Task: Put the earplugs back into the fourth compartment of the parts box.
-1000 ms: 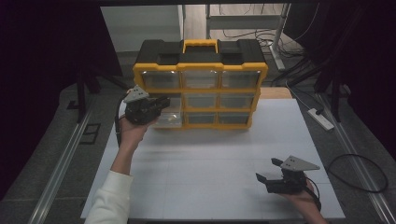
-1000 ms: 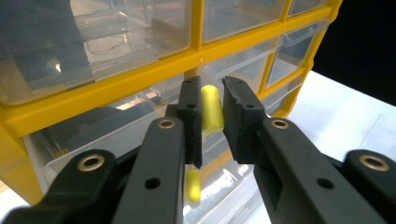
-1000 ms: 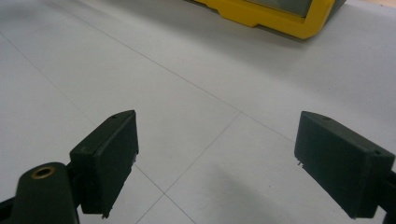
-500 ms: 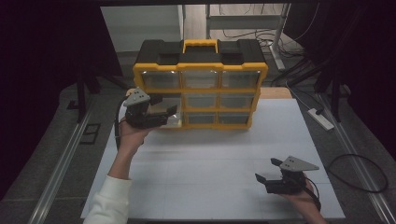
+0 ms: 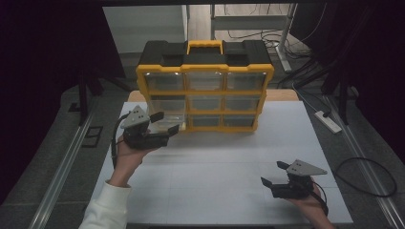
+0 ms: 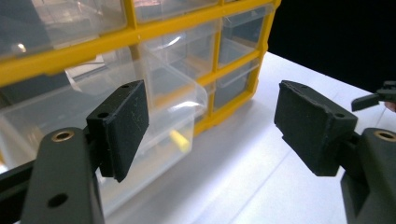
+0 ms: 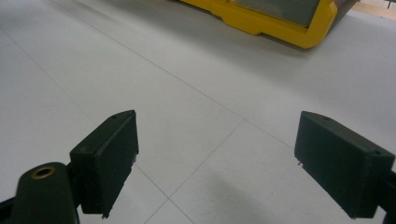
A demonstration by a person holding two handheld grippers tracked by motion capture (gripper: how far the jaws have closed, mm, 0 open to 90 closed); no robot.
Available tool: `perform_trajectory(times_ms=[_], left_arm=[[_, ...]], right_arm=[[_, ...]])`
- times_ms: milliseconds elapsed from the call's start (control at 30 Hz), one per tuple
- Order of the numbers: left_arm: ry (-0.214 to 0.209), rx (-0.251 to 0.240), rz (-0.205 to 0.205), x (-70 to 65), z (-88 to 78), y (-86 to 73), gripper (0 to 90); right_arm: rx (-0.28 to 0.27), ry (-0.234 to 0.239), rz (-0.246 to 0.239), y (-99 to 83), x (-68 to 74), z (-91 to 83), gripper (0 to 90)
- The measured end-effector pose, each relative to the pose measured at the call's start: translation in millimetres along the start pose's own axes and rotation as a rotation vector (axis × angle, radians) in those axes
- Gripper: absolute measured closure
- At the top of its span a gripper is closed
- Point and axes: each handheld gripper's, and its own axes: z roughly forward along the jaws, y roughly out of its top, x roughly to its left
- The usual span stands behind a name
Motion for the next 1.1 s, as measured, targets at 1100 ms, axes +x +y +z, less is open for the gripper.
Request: perform_trajectory(times_ms=[1100], left_arm=[[-0.042,0.182,-0.032,-17.6,7.0,-118.6,22.5]], right_arm=[[-0.031,0.006,0.014,-1.8,-0.6,-5.1,14.5]])
